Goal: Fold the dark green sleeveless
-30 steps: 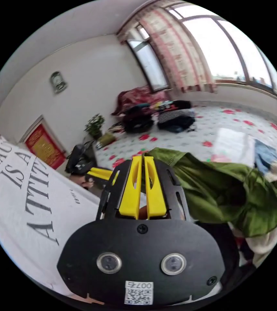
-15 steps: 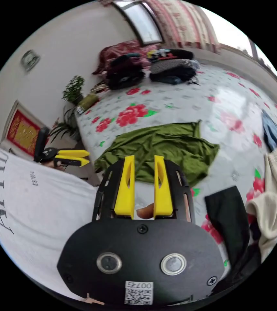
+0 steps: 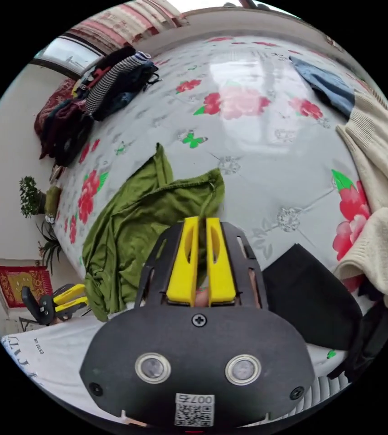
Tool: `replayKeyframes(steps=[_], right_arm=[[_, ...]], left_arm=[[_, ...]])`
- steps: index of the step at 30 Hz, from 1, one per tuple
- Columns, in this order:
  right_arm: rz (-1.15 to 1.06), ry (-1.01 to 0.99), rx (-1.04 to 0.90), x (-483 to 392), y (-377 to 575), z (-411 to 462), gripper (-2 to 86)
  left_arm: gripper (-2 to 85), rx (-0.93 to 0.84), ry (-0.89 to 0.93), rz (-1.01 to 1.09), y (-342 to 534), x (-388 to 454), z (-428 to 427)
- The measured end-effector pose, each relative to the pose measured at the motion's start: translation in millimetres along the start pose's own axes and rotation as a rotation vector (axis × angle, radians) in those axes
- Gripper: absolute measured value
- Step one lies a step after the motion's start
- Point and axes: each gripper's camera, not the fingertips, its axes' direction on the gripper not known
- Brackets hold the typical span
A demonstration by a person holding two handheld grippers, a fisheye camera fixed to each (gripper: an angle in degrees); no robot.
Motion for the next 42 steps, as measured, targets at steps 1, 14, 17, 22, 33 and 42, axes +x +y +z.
replayKeyframes(steps=[1, 14, 17, 22, 33, 42], right_arm=[[-0.063, -0.052, 0.061, -15, 11, -13, 0.8], [-0.941, -0.452, -0.111, -158, 211, -28, 0.2], [-0.971, -0.391, -0.206, -149, 235, 0, 1.1], [-0.951, -0.240, -0.161, -91, 214, 1, 3.2], [-0.552, -0.190, -0.107, 26, 30, 55, 4.9], [-0.608, -0.154, -0.266, 83, -1, 86, 4.8]], left_arm=[[9.6, 0.008, -0.010, -0.010, 2, -2, -5], [18.7, 0.242, 0.349, 0.041, -39, 18, -46], [18.4, 0.126, 0.365, 0.001, -38, 29, 2], [17.2, 0.099, 0.311, -0.010, -13, 52, 29], [14.4, 0.164, 0.047, 0.174, -43, 108, 60], [14.7, 0.160, 0.209, 0.199, -157, 74, 130]])
